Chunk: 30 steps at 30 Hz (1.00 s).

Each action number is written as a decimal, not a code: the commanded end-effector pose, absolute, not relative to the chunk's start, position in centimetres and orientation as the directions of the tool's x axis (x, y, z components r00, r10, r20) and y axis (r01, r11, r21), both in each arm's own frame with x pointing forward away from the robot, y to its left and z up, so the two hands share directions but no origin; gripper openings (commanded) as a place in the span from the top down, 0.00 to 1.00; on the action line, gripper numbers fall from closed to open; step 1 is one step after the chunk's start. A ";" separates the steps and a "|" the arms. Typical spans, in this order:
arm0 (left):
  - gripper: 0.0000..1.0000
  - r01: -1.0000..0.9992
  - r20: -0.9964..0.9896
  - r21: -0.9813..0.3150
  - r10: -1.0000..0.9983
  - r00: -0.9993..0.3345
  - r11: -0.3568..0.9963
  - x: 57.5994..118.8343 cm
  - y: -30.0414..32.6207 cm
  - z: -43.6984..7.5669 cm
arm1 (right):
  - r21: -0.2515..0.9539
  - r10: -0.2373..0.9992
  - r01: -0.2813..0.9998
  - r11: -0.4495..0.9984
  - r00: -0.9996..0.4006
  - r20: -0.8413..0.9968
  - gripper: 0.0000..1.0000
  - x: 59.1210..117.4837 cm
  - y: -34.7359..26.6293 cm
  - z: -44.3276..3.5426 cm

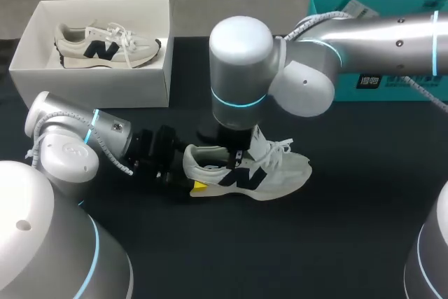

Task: Take the shoe out of the shoebox, open the shoe tongue, remove and reinsert the insole, then place the shoe into the shoebox

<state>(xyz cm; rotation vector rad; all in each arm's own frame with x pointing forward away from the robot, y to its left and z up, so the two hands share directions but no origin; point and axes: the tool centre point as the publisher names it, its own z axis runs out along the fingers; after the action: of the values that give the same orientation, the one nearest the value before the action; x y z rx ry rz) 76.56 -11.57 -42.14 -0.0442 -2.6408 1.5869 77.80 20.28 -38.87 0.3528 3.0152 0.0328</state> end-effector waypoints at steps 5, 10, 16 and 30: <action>1.00 -0.007 0.037 -0.882 0.054 -0.998 0.471 76.6 -11.7 -42.5 | 0.046 0.229 0.226 0.973 -0.968 -0.105 0.94 78.2 21.5 -40.2; 1.00 -0.007 0.037 -0.882 0.054 -0.998 0.471 76.6 -11.7 -42.5 | 0.035 0.236 0.234 0.972 -0.965 -0.110 0.69 78.4 21.2 -40.6; 1.00 -0.007 0.037 -0.882 0.054 -0.998 0.471 76.6 -11.7 -42.5 | 0.034 0.249 0.247 0.968 -0.962 -0.112 0.62 78.3 20.4 -40.4; 1.00 -0.007 0.037 -0.882 0.054 -0.998 0.471 76.6 -11.7 -42.5 | 0.014 0.236 0.235 0.972 -0.968 -0.082 0.58 77.4 20.0 -41.5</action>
<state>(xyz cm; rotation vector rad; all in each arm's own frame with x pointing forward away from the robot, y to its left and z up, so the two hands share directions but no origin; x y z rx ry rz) 76.51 -11.63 -42.15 -0.0455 -2.6408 1.5875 77.26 20.41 -40.70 0.3639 3.0314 -0.0017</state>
